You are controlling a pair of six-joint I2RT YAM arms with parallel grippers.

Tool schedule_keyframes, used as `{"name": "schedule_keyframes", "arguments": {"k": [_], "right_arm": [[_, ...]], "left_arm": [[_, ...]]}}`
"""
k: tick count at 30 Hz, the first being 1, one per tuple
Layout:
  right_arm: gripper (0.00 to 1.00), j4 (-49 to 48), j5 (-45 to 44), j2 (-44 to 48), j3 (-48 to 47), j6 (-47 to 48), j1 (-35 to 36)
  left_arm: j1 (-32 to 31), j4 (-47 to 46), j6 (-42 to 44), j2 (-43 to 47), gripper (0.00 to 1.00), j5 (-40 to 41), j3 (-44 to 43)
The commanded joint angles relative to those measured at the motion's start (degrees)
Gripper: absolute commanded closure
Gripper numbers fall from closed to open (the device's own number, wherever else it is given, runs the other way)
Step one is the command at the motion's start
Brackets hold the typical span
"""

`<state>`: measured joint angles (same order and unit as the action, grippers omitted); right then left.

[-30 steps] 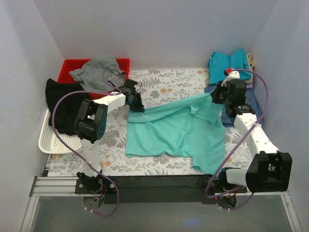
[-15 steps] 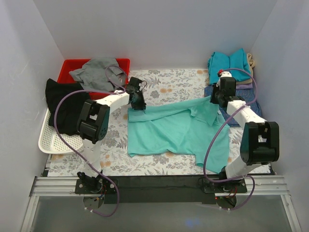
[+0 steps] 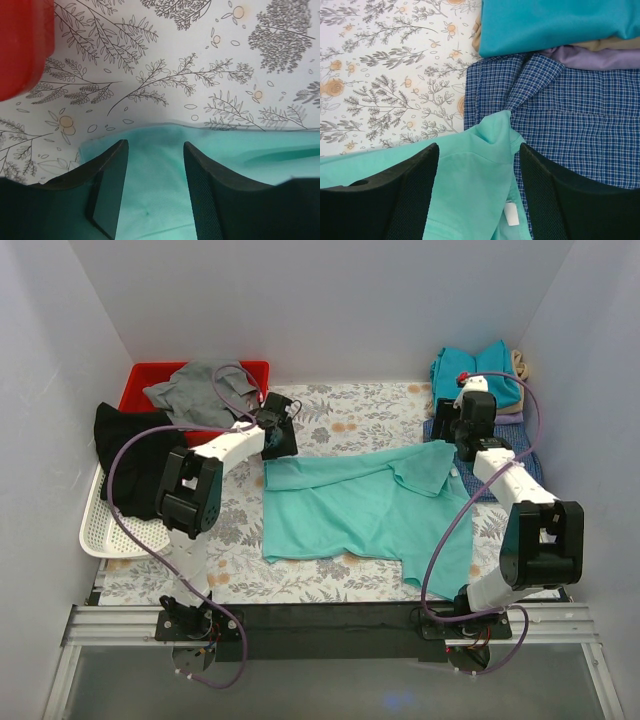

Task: Fold and stack the t-shirts
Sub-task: Fold the tshirt

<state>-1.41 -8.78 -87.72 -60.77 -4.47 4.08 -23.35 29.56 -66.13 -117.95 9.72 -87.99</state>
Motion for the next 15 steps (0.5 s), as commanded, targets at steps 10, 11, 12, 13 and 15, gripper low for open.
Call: {"name": "schedule_keyframes", "arguments": {"k": [10, 11, 12, 13, 15], "right_arm": [[0.38, 5.4, 13.9, -4.9, 0.5, -5.8, -0.5], [0.38, 5.4, 13.4, -5.4, 0.7, -6.1, -0.5], [0.38, 5.4, 12.8, -5.9, 0.9, -6.0, -0.5], [0.38, 5.5, 12.5, -6.5, 0.7, -6.0, -0.4], [0.38, 5.6, 12.4, -8.7, 0.4, -5.5, -0.4]], "left_arm": [[0.5, -2.0, -2.1, 6.8, 0.53, -4.3, 6.8], [0.6, -2.1, -2.2, 6.5, 0.53, -4.6, 7.3], [0.8, -2.1, -2.4, 5.4, 0.53, -4.7, 7.3], [0.9, -2.2, -2.6, 4.9, 0.53, -5.0, 7.4], [1.4, -2.4, -2.7, 2.9, 0.53, -5.1, 7.4]]}}
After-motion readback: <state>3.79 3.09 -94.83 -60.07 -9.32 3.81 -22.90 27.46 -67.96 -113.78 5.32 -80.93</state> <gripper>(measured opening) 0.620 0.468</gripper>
